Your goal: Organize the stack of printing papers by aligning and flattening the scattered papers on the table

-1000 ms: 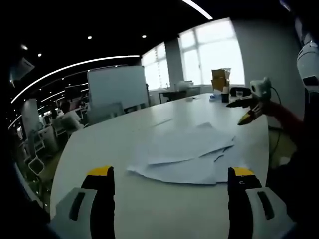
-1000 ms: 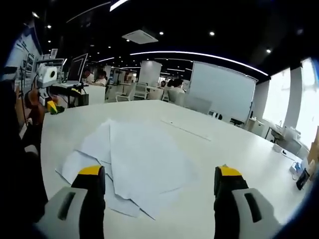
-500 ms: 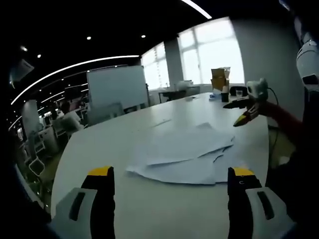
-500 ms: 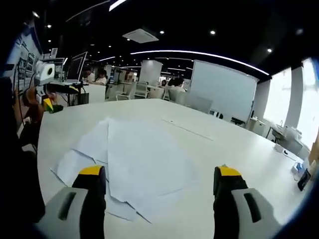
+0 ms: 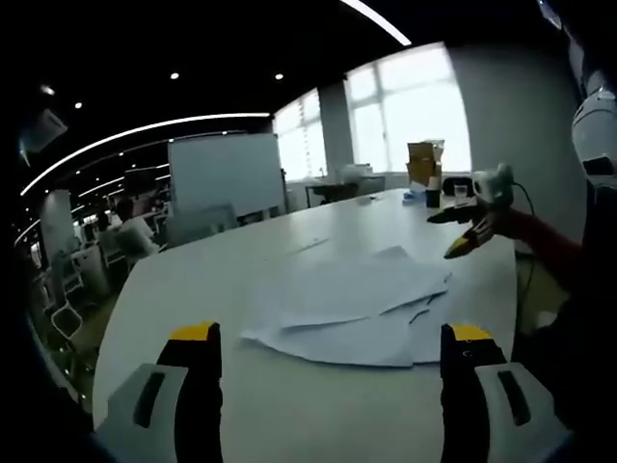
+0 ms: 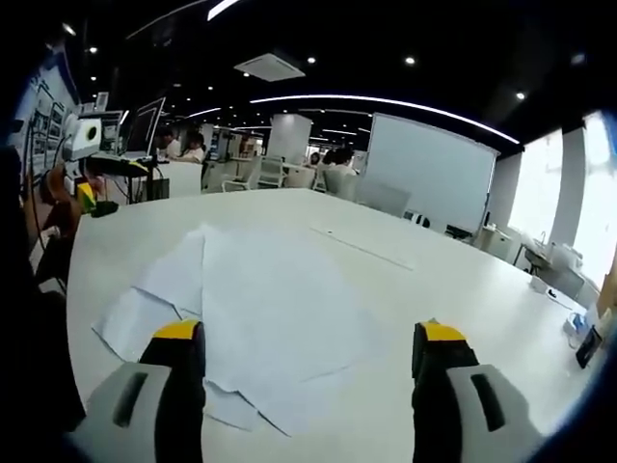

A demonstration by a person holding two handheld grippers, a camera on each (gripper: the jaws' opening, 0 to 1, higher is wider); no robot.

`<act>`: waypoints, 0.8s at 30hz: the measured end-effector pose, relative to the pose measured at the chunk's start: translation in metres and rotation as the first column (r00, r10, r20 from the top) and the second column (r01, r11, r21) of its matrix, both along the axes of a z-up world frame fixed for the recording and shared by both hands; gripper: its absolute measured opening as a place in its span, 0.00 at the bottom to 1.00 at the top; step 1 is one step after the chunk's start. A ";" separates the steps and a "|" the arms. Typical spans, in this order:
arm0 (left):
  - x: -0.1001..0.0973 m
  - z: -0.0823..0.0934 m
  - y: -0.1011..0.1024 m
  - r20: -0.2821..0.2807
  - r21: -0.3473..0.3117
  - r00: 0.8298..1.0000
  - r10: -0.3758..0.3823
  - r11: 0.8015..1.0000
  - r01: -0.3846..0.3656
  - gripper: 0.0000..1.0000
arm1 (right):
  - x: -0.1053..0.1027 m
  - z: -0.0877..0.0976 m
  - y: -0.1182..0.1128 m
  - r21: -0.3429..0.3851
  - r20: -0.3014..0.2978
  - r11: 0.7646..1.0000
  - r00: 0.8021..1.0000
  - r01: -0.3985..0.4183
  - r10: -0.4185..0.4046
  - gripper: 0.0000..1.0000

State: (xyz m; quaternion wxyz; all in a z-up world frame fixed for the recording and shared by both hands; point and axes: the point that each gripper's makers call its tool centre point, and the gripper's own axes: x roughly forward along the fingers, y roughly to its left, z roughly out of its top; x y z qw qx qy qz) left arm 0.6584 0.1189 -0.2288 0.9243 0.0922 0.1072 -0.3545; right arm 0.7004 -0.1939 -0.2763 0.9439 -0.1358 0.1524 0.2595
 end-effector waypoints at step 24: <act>0.002 -0.004 0.000 -0.002 0.014 1.000 0.001 1.000 -0.001 0.97 | 0.017 -0.007 0.002 0.040 -0.009 0.999 1.000 0.005 -0.004 0.82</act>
